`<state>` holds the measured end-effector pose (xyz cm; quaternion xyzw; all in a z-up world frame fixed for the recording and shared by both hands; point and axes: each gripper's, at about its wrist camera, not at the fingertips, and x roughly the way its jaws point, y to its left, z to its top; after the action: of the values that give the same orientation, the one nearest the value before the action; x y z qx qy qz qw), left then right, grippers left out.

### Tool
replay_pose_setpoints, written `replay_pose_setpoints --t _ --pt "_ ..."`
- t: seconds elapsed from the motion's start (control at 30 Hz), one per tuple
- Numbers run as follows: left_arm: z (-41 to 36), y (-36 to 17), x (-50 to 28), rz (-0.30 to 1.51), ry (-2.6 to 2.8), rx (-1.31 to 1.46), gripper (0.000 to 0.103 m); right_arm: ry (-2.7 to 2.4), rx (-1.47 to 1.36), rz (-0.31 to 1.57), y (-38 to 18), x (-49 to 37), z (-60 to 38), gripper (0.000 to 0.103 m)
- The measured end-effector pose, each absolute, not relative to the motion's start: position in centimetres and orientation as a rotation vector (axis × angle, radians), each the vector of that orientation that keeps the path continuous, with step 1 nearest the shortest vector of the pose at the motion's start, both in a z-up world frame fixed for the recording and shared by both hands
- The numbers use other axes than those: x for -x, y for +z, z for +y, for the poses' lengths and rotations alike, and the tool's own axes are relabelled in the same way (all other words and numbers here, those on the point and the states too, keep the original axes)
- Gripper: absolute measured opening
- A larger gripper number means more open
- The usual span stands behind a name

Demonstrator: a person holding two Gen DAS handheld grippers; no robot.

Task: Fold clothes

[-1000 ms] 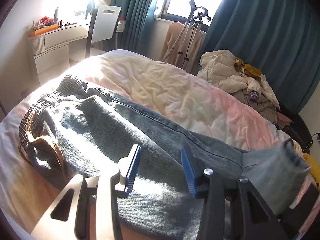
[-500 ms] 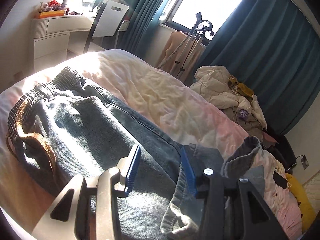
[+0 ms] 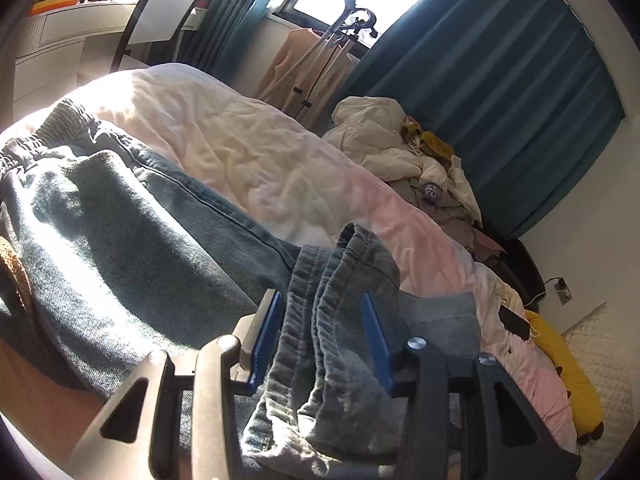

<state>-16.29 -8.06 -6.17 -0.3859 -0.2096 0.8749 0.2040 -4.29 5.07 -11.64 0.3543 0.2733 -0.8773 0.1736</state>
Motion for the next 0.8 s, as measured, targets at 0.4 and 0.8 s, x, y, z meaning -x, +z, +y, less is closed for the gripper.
replay_pose_setpoints --t 0.4,0.8 --pt "-4.3 -8.1 15.0 -0.384 2.357 1.254 0.043 -2.784 -1.175 0.114 -7.5 2.2 19.5 0.083" --pt "-1.9 -9.2 15.1 -0.276 2.302 1.281 0.036 -2.785 -1.372 -0.75 -13.2 6.7 30.3 0.082"
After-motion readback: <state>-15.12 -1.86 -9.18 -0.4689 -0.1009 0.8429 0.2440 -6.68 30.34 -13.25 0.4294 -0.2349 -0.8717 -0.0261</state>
